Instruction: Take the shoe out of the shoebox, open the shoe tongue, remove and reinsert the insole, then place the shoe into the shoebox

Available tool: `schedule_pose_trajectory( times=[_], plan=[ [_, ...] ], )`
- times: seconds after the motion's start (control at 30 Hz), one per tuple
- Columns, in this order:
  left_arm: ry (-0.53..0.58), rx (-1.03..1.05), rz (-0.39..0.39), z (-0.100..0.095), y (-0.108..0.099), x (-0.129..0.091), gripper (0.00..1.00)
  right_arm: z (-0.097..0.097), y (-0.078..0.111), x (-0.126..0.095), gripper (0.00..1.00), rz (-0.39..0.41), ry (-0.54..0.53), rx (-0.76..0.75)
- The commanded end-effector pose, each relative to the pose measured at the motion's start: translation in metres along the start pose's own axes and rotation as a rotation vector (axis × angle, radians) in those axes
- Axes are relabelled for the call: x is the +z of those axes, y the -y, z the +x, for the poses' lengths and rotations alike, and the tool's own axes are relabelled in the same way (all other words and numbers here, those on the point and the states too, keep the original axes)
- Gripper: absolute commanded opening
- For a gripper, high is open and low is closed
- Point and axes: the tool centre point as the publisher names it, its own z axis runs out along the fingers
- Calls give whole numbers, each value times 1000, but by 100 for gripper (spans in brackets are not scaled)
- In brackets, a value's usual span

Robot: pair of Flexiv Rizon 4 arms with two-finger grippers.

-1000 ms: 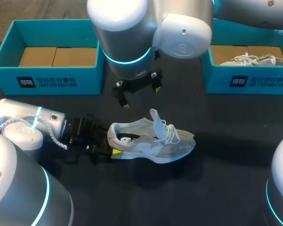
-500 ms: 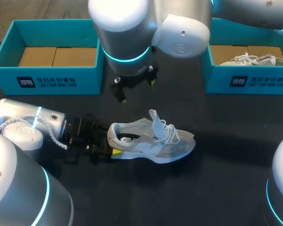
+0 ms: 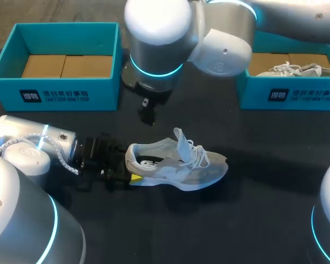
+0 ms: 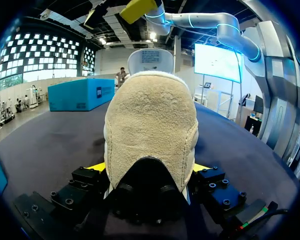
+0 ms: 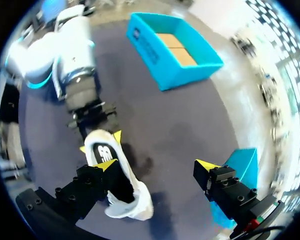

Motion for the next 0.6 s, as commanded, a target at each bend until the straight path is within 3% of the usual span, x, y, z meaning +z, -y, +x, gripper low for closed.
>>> schedule_pose_trajectory(
  times=[0.03, 0.37, 0.4, 0.47, 0.6],
  plan=[
    [1, 0, -1, 1, -3, 1, 0, -1, 5, -1, 100, -29, 23, -395],
    [1, 0, -1, 1, -3, 1, 0, -2, 3, 1, 100, -23, 20, -392],
    [1, 0, -1, 1, -3, 1, 0, -2, 1, 3, 83, -18, 10, -385],
    [1, 0, -1, 1, -3, 1, 0, -3, -1, 5, 0, -9, 1, -367],
    [1, 0, -1, 1, -3, 1, 0, -9, -1, 5, 0, 8, -22, -300]
  ],
)
